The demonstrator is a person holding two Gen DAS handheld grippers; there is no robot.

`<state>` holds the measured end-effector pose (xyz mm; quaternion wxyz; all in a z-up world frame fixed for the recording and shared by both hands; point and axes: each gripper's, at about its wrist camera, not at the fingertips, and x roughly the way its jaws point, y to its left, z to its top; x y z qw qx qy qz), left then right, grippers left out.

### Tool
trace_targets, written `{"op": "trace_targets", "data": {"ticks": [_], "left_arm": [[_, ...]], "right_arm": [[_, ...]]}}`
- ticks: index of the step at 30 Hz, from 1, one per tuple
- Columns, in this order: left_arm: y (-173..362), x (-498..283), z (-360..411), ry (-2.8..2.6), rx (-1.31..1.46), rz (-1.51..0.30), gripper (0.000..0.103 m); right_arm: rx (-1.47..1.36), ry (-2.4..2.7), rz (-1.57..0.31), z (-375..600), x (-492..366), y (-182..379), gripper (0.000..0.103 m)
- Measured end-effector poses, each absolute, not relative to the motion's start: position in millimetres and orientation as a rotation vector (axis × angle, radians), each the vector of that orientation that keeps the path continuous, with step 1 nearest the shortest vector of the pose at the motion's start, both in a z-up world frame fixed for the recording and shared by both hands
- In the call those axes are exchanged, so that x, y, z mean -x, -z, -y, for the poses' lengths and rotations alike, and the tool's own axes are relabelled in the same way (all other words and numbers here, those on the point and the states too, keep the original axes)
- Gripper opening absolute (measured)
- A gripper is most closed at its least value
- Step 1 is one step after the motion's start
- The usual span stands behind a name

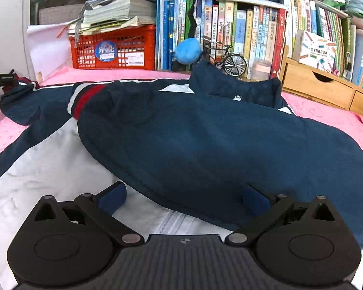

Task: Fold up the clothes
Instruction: 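Grasp the other striped navy cuff with the left gripper and lift it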

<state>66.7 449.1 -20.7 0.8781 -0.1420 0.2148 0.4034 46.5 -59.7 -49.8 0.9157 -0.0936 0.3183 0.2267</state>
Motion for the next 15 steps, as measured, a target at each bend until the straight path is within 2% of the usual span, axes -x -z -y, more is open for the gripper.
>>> {"op": "trace_targets", "data": {"ticks": [1,4,9,15], "left_arm": [[22,-69,-452,-0.872,0.31,-0.46,0.023],[16,-65,-449,-0.894,0.337,-0.441,0.015],[-10,-43,-426,-0.809,0.351,-0.32,0.013],[-90,-24,-333,-0.45,0.328,-0.14,0.013]], "right_arm": [[0.191,-0.465,-0.655,60,-46,50,0.103],[0.189,-0.463,-0.655,59,-47,49,0.103],[0.187,-0.464,-0.656,59,-46,49,0.103],[0.179,-0.465,-0.655,59,-46,48,0.103]]}}
